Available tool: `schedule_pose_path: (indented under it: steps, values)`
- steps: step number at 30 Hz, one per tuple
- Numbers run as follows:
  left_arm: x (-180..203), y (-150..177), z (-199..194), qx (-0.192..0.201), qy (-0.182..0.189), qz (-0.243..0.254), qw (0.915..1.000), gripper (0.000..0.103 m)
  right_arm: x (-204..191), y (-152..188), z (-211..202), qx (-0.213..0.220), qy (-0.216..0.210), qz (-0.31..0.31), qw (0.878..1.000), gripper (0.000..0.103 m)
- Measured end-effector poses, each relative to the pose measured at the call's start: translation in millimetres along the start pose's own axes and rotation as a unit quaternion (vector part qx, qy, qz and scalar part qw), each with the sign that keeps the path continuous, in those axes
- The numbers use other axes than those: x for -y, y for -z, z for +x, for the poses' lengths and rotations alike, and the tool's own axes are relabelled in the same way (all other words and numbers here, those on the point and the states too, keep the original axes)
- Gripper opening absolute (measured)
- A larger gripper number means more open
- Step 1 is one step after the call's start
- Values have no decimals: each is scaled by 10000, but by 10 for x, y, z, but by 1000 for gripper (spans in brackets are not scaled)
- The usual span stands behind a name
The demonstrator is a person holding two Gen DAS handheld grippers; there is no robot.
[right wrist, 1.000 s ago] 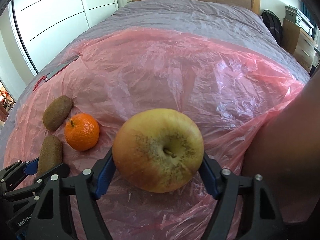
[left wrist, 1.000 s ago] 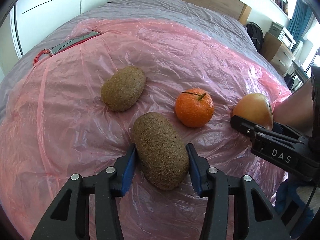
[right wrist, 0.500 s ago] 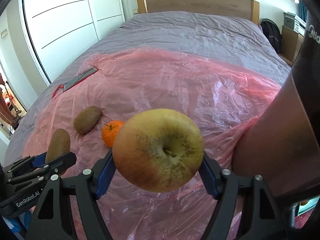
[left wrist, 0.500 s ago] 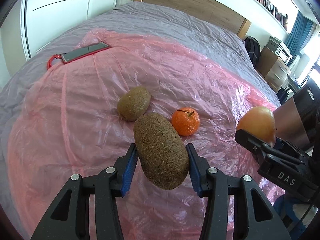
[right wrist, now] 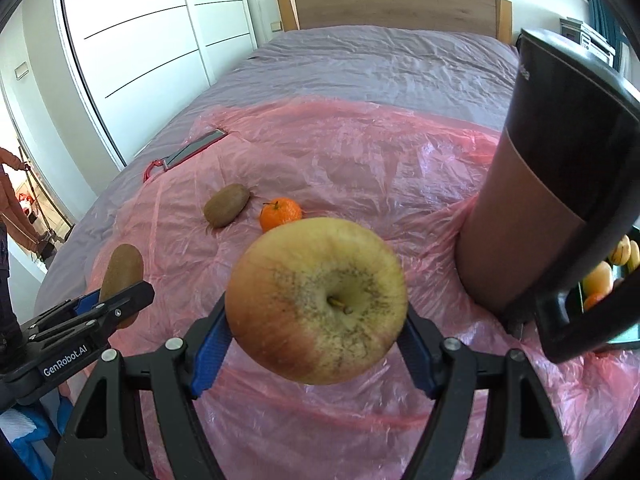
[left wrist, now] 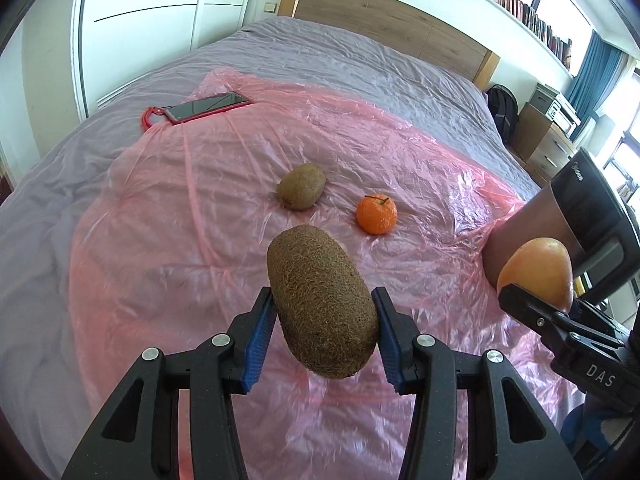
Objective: Organize fruits
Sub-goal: 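Carry the kiwi and apple over the green tray with both tools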
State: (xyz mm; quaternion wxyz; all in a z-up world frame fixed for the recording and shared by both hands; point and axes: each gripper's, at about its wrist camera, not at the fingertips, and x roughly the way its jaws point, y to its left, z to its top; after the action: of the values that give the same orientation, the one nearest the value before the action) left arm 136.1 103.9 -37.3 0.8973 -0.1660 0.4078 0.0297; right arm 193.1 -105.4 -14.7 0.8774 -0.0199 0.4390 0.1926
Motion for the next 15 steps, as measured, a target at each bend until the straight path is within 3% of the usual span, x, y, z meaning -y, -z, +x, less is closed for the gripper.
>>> schedule_pose_path:
  steps: [8, 15]
  values:
    - [-13, 228, -354, 89, 102, 0, 9999, 43, 46, 328, -471, 85, -2, 148, 9999, 103]
    - [206, 390, -622, 142, 276, 211, 9993, 43, 306, 603, -861, 225, 158, 318, 9991, 103]
